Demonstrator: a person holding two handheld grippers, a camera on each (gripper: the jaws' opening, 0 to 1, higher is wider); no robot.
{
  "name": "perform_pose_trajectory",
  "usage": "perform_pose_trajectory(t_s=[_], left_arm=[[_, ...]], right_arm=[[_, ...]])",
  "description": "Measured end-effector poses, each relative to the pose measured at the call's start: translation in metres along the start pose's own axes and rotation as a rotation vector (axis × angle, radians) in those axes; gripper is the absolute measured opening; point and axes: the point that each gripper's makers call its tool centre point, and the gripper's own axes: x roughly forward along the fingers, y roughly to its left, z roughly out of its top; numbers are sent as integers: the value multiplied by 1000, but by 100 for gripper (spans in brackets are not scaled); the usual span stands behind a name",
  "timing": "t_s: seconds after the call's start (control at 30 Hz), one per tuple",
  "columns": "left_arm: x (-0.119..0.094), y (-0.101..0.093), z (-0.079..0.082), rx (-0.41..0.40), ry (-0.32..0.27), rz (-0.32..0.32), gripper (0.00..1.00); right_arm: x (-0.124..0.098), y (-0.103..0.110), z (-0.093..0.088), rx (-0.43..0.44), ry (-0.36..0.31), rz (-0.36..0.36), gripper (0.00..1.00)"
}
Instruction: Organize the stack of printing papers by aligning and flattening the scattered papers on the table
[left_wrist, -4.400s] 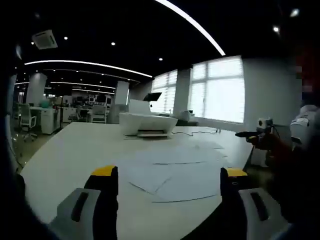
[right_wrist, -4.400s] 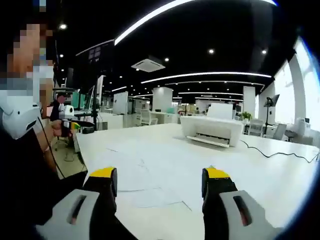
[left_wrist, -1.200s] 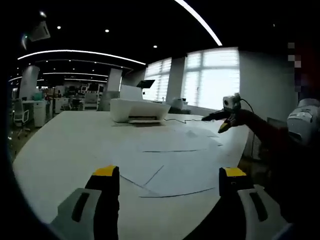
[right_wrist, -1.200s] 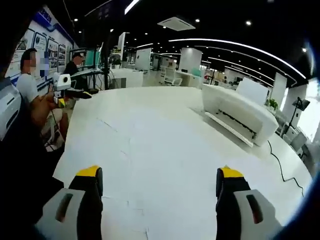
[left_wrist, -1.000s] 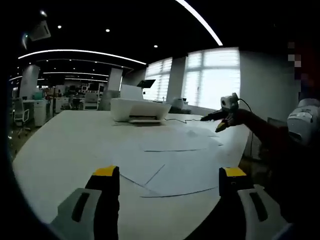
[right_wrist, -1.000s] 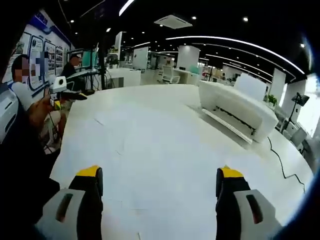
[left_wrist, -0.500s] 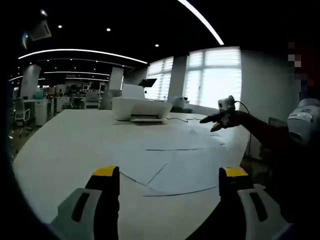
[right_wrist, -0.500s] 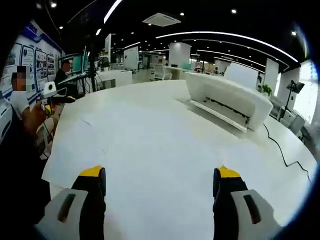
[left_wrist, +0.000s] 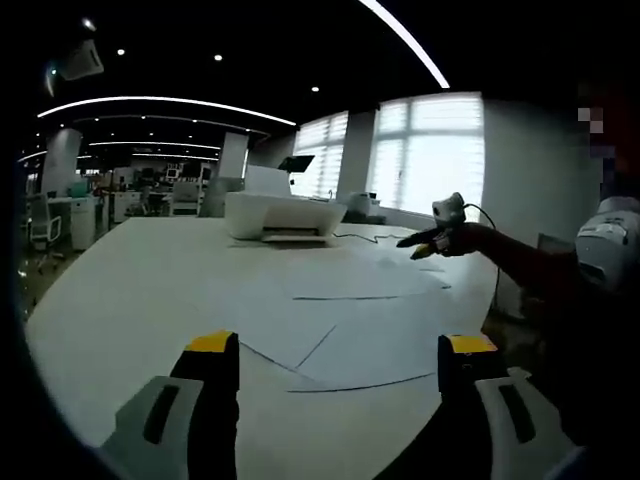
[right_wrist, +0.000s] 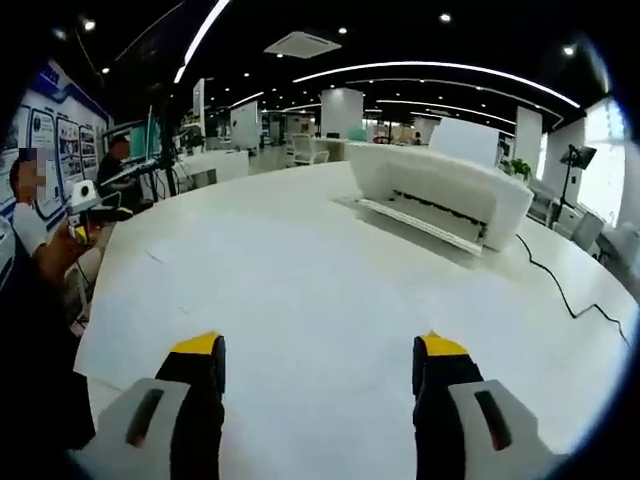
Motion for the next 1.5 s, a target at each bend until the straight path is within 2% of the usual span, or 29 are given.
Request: perform_pose_trajectory(t_s=[0.7,1.27,1.5], left_arm=[[2,-1,-4,1,18,-1,85],[0,2,-9,-11,20,6,85],[1,3,-9,-12,21,8,85]], right_arm=[[18,-32,-21,111,-4,-29,59],[33,-54,-27,268,-78,-29,46],[39,-53,-29,282,-82,-24,43]])
